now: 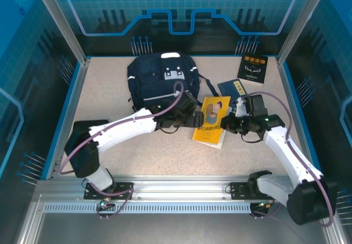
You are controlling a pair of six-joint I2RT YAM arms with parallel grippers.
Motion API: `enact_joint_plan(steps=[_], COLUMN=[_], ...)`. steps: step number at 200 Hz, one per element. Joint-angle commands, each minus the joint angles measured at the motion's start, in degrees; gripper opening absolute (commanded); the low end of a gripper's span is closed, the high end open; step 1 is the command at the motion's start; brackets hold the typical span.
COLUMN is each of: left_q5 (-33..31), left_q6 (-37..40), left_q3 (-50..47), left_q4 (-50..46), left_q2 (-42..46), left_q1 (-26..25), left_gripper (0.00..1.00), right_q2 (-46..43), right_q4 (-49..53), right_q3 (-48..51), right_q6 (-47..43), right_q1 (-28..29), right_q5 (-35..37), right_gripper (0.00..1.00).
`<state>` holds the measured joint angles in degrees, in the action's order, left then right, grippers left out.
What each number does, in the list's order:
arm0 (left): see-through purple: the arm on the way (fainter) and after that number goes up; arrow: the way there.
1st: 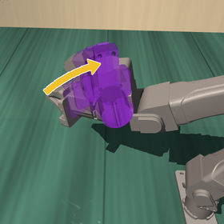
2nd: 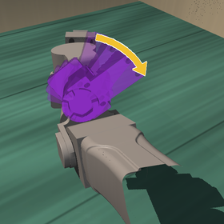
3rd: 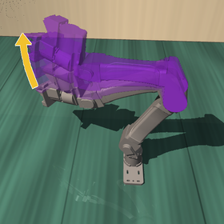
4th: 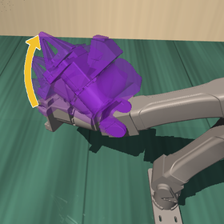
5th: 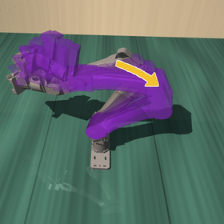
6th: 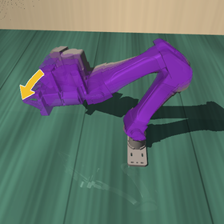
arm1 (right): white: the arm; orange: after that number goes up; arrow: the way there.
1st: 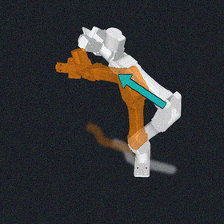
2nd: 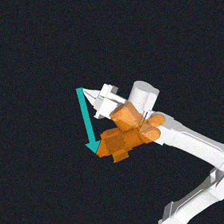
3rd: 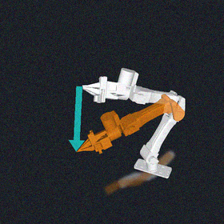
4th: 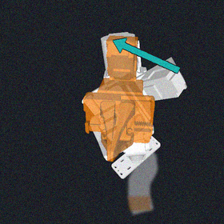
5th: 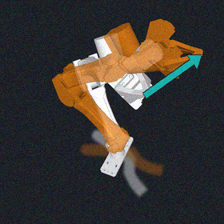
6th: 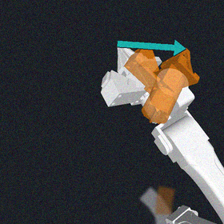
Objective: Pack the student bag
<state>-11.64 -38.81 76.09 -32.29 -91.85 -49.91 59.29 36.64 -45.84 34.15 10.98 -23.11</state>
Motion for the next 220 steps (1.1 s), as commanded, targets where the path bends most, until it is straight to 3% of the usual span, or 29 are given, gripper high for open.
enact_joint_plan(steps=[1,55,88,134,183,220], left_q5=[3.6,22.0,27.4,36.8,39.0,38.9], left_q6=[2.3,3.0,3.3,-3.7,-4.6,-4.9], left_q3=[-3.4,-10.5,-13.6,-18.5,-18.6,-18.0], left_q4=[1.4,12.8,20.7,35.5,37.7,40.8], left_q2=[3.9,11.1,12.3,13.8,13.8,13.8], left_q1=[3.0,12.2,15.9,20.4,20.5,21.1], left_gripper=[0.99,0.99,0.99,0.98,0.90,0.69], right_q2=[-3.6,-2.1,3.5,7.7,10.5,11.0], right_q4=[-6.3,-17.1,-23.9,-28.6,-29.0,-26.1], right_q3=[-0.1,-3.6,-8.6,-11.9,-13.8,-14.2], right_q6=[-0.2,-0.6,1.9,3.2,3.3,2.7], right_q1=[-1.0,-1.2,-0.9,-0.5,-0.5,-0.4], right_q5=[-5.7,-16.5,-25.2,-26.5,-28.8,-30.1], right_gripper=[0.00,0.00,0.00,0.00,0.00,0.00])
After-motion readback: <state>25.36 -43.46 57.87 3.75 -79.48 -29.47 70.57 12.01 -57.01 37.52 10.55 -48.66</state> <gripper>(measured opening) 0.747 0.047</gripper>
